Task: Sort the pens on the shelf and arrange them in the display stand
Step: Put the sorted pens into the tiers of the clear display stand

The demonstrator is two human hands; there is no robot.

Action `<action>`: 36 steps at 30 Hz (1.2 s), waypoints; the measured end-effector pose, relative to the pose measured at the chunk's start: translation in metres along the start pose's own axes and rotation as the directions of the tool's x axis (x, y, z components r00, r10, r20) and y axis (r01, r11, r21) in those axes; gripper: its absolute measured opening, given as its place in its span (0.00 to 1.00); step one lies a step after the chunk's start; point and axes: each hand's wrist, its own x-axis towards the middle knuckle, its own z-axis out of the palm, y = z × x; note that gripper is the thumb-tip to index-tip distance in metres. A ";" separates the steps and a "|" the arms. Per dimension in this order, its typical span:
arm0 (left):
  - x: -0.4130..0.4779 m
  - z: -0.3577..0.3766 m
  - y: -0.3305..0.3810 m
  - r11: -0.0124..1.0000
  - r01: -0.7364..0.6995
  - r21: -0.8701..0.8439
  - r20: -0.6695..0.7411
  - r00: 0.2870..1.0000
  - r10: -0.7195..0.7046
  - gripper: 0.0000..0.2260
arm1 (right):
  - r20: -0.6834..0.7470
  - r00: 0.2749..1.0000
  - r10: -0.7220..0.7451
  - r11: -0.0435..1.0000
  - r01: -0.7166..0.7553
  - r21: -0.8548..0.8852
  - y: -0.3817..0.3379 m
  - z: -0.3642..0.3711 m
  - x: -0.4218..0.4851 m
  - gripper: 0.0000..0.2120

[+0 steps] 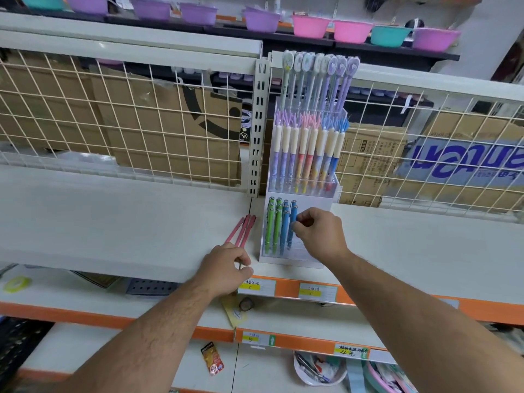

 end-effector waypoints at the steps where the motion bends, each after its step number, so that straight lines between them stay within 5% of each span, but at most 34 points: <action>1: 0.000 0.000 0.000 1.000 0.001 0.001 -0.001 1.000 -0.001 0.06 | -0.002 1.000 -0.001 1.000 0.001 -0.002 0.000 0.000 0.000 0.04; 12: -0.002 -0.002 0.005 0.996 0.038 -0.075 -0.025 0.999 -0.040 0.05 | 0.035 0.999 0.015 0.999 -0.016 0.029 0.007 0.009 -0.045 0.08; 15: -0.001 -0.006 0.007 0.983 0.088 -0.158 -0.166 0.979 -0.115 0.06 | 0.193 0.981 -0.013 0.998 0.026 -0.064 0.020 0.026 -0.068 0.07; 19: 0.010 -0.011 0.005 0.985 0.170 -0.016 -0.315 0.934 -0.166 0.13 | 0.254 0.966 -0.054 0.986 0.092 -0.141 0.029 0.036 -0.071 0.03; 27: 0.036 -0.011 0.018 0.939 0.278 0.204 -0.204 0.950 -0.237 0.28 | 0.309 0.945 -0.103 0.956 0.180 -0.232 0.034 0.041 -0.067 0.03; 36: 0.048 -0.011 0.034 0.889 0.382 0.252 -0.103 0.924 -0.368 0.19 | 0.324 0.941 -0.102 0.952 0.187 -0.243 0.032 0.041 -0.065 0.03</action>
